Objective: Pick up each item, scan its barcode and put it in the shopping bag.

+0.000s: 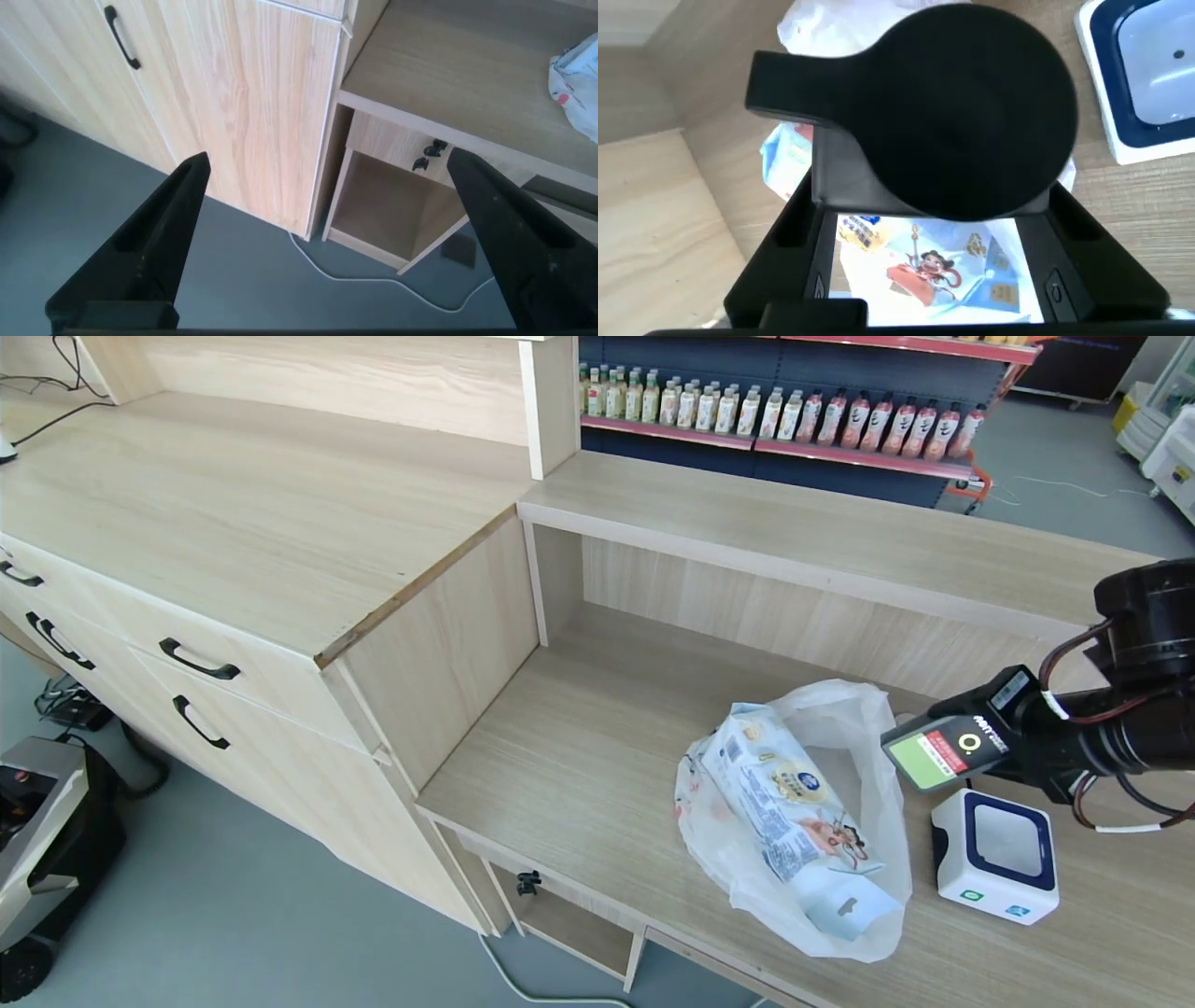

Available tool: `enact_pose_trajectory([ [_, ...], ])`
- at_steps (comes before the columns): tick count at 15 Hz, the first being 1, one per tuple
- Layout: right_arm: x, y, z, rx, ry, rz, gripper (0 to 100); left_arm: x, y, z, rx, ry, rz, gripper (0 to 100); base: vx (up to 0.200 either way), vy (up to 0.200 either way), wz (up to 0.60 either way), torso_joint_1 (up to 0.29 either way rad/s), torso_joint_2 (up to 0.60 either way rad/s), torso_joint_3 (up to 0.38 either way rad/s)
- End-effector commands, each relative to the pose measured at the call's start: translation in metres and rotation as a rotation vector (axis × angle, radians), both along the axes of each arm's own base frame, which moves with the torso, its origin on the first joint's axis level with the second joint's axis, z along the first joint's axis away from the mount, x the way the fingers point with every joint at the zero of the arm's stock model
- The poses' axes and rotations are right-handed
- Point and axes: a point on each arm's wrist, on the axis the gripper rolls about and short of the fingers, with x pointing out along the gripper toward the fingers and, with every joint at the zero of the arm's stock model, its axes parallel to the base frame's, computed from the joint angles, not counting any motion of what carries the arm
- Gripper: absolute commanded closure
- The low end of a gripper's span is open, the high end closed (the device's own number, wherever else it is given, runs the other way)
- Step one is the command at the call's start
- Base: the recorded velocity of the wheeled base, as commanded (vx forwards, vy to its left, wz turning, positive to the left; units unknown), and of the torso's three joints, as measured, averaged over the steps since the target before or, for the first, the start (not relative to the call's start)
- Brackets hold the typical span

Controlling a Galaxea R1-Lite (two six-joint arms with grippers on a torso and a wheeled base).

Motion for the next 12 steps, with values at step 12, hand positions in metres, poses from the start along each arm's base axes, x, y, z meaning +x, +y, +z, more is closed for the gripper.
enact_pose_trajectory([
  [12,0.057,-0.019,-0.028,0.143,0.134,-0.094,100,0.0,0.0,0.0,-0.001,0.0,0.0,0,0.0,0.0,0.0,0.0,0.0,0.0],
])
